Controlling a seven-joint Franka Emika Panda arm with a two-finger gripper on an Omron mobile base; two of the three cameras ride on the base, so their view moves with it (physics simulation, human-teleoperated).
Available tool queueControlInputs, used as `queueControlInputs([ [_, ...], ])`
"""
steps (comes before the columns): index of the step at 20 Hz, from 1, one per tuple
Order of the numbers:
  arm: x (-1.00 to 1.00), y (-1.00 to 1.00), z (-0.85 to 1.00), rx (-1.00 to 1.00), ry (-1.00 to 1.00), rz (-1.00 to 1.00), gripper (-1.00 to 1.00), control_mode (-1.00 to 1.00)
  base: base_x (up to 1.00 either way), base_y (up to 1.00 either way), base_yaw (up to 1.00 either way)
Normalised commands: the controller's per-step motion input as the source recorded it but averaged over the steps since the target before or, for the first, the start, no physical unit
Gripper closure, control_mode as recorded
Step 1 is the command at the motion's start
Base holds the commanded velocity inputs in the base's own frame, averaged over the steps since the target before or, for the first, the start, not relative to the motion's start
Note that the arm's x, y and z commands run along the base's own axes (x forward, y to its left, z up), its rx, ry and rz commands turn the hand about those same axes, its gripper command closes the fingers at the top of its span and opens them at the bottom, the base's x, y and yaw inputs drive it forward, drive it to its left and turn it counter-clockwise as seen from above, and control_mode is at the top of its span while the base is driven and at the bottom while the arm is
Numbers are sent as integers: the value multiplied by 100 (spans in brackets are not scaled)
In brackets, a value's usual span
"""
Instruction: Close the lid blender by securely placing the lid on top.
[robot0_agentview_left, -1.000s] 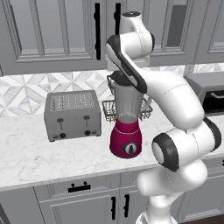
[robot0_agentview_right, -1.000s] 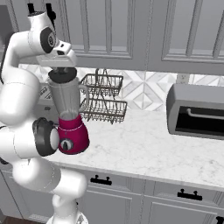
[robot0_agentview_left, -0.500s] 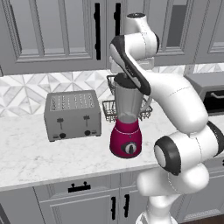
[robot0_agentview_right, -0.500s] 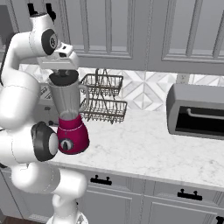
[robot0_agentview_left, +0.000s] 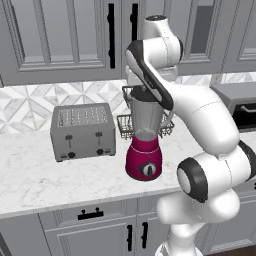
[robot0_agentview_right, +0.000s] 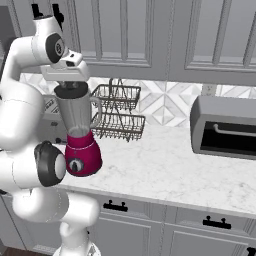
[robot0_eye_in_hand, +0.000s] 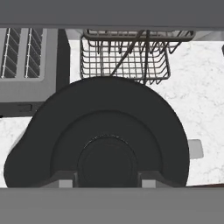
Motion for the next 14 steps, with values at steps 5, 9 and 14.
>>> queueControlInputs([
  [5, 13, 0, 13, 0, 11, 0, 100, -100, 0, 0, 0],
  [9, 18, 0, 39, 0, 16, 0, 100, -100, 0, 0, 0],
  [14, -7, 0, -2, -1, 10, 0, 100, -100, 0, 0, 0],
])
